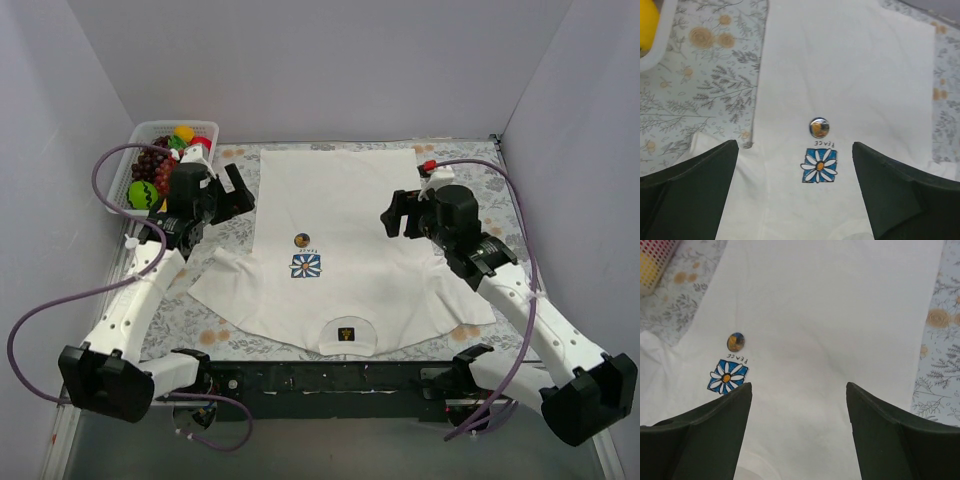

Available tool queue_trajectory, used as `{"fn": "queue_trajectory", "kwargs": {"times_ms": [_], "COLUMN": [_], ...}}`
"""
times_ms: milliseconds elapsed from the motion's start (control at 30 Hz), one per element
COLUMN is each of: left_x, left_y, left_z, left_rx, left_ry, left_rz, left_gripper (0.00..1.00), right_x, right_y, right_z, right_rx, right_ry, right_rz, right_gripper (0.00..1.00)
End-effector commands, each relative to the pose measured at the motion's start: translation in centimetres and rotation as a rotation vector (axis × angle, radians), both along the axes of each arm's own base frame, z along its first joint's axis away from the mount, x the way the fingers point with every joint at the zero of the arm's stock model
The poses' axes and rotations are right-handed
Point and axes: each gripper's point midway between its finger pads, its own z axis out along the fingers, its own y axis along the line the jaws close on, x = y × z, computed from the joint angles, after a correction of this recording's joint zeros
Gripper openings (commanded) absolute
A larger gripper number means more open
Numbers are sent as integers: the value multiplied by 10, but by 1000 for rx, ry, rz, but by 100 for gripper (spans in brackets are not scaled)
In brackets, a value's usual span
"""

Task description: Pin the brooch onto the clothing

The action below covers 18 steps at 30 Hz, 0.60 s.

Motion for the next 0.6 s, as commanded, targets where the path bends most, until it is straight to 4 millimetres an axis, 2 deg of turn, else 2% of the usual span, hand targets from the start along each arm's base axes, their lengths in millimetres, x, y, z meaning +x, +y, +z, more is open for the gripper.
{"fn": "queue_trajectory", "kwargs": {"times_ms": [0, 33, 100, 133, 300, 567], "left_x": [-6, -11, -16, -21, -22, -24], "left_y": [-27, -27, -30, -29, -25, -35], "left_z": [46, 63, 65, 75, 79, 79], "left_rx": [-139, -163, -180, -187, -179, -183], "left_ry": [-217, -288, -318, -359, -385, -407], "left_rz": [-122, -130, -149, -151, -139, -206], "left_gripper": [98, 98, 98, 98, 98, 98], "right_x": [0, -3, -8, -10, -16, -14], "right_y": [-7, -8, -15, -17, -26, -22], "right_z": [50, 55, 67, 70, 77, 71], "right_rx": [96, 109, 133, 137, 149, 138], "right_ry": [-187, -210, -265, -278, -322, -322], "right_rz": [-39, -41, -59, -63, -90, -67], "right_gripper": [83, 83, 83, 84, 85, 87]}}
